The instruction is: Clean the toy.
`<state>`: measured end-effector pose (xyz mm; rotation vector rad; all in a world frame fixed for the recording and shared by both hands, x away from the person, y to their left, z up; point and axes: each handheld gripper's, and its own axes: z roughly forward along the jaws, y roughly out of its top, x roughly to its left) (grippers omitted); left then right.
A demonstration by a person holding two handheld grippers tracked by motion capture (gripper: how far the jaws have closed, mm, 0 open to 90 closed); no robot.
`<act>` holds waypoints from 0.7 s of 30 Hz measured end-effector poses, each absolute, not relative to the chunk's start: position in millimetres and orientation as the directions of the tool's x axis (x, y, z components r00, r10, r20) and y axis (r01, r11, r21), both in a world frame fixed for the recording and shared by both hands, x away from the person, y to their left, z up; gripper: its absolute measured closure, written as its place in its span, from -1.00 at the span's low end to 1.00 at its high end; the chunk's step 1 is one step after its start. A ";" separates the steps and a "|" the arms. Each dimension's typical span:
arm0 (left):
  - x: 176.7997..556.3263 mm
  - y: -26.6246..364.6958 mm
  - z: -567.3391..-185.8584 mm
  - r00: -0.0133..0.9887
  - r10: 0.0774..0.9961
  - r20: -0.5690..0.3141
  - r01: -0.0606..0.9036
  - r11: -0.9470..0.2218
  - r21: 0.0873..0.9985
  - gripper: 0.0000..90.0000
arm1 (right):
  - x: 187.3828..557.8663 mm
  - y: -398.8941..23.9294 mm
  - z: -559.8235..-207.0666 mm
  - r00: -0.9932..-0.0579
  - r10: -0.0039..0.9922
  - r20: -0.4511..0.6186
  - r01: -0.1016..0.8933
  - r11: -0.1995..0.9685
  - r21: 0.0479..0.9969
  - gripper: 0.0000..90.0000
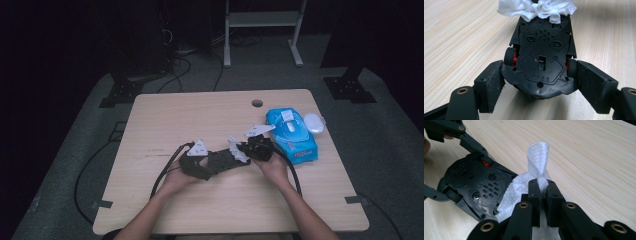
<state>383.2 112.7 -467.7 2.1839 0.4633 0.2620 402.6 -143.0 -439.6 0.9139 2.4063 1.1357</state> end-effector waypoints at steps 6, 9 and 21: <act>383.0 112.8 -467.8 0.908 0.418 0.015 0.240 -0.549 0.801 -0.46 | 397.2 -155.7 -442.1 -0.732 0.681 -0.016 0.425 0.475 0.770 0.85; 382.7 112.9 -468.1 0.910 0.413 0.019 0.238 -0.559 0.794 -0.46 | 389.3 -161.0 -443.6 -0.737 0.676 -0.022 0.423 0.485 0.765 0.85; 383.0 112.1 -468.1 0.912 0.410 0.027 0.231 -0.566 0.792 -0.46 | 378.8 -157.2 -443.8 -0.758 0.652 -0.021 0.404 0.495 0.770 0.86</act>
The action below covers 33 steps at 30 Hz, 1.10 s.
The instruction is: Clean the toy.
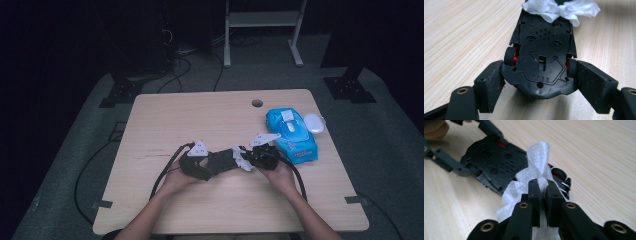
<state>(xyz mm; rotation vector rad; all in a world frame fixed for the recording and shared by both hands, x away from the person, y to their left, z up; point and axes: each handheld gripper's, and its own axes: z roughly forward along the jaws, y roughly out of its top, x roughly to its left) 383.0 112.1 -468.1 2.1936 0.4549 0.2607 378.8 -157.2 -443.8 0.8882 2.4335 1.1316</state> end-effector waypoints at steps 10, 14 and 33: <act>384.2 113.2 -469.1 0.908 0.418 0.018 0.243 -0.563 0.790 -0.46 | 380.2 -165.7 -445.2 -0.739 0.674 -0.010 0.423 0.475 0.771 0.86; 383.4 112.1 -467.9 0.908 0.419 0.026 0.235 -0.559 0.795 -0.46 | 373.0 -156.6 -444.3 -0.764 0.645 -0.009 0.406 0.491 0.771 0.86; 384.5 114.5 -469.4 0.903 0.428 0.026 0.244 -0.564 0.789 -0.46 | 384.6 -115.0 -440.6 -0.826 0.564 -0.001 0.363 0.534 0.764 0.85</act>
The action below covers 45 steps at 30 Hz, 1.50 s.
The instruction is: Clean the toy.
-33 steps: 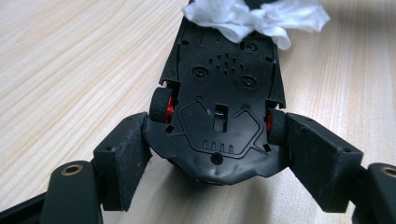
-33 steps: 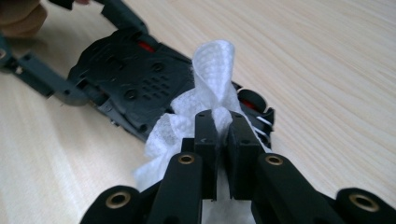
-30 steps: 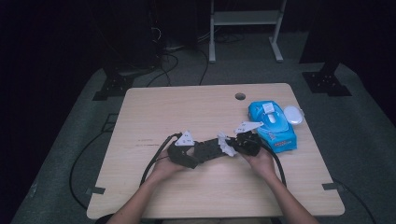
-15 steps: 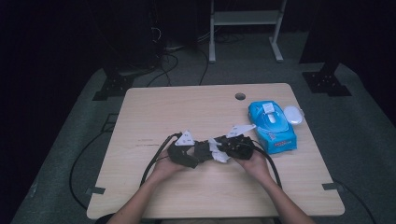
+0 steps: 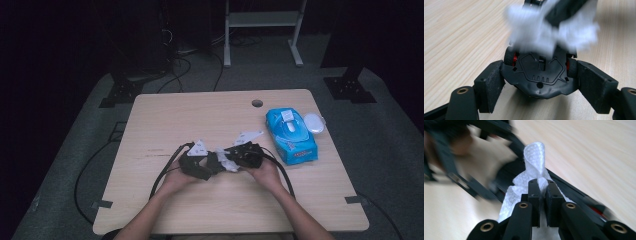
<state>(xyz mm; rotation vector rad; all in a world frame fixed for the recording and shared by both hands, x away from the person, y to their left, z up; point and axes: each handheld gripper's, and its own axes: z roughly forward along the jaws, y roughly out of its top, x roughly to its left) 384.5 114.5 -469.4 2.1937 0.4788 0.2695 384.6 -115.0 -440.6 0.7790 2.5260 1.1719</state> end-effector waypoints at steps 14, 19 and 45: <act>382.6 113.7 -470.7 0.903 0.429 0.037 0.243 -0.580 0.777 -0.46 | 371.4 -173.3 -447.0 -0.758 0.652 -0.014 0.415 0.499 0.761 0.85; 384.0 113.8 -472.4 0.902 0.429 0.049 0.241 -0.595 0.767 -0.46 | 363.4 -161.5 -447.8 -0.778 0.627 -0.027 0.383 0.508 0.772 0.85; 384.7 115.6 -469.2 0.906 0.422 0.045 0.234 -0.585 0.776 -0.46 | 408.5 -143.2 -438.3 -0.726 0.685 0.062 0.450 0.405 0.796 0.85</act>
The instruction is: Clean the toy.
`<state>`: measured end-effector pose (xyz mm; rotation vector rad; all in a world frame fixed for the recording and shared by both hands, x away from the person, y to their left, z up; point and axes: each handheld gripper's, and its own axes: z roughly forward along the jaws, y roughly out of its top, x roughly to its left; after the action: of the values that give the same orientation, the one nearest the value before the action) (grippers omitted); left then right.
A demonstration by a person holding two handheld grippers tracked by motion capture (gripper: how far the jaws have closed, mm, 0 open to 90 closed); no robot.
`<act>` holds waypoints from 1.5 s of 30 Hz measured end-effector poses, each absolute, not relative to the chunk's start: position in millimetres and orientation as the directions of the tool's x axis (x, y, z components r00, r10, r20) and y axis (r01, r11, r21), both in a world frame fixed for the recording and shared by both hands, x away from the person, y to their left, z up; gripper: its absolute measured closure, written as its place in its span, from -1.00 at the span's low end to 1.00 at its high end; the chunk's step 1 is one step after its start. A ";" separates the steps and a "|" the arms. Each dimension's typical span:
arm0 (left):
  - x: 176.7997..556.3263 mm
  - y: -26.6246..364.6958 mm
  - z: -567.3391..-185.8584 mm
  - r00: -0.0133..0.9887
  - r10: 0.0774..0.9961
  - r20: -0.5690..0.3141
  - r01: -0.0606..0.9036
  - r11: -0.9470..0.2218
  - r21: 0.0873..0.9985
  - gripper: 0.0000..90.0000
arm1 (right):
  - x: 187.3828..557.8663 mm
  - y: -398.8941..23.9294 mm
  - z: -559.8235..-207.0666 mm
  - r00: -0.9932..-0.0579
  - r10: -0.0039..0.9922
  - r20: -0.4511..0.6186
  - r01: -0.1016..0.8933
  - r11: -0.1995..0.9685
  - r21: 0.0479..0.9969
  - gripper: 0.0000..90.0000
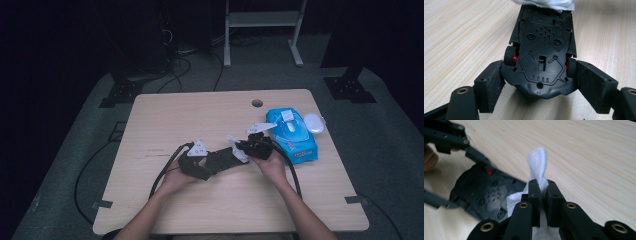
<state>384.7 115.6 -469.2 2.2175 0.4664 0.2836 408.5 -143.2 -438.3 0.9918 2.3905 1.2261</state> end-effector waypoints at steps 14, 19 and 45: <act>386.0 112.8 -471.3 0.906 0.423 0.027 0.247 -0.577 0.778 -0.46 | 406.2 -152.2 -438.9 -0.725 0.687 0.053 0.466 0.432 0.773 0.85; 387.5 115.7 -472.7 0.905 0.425 0.011 0.259 -0.573 0.778 -0.46 | 397.2 -127.3 -438.6 -0.803 0.594 0.045 0.407 0.494 0.768 0.85; 410.4 129.6 -474.9 0.823 0.475 -0.311 0.510 -0.381 0.771 -0.48 | 370.7 -162.7 -451.8 -0.802 0.593 -0.070 0.323 0.530 0.784 0.87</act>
<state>410.4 129.6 -474.9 2.0346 0.7264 -0.0460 370.7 -162.7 -451.8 0.7587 2.4447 1.1520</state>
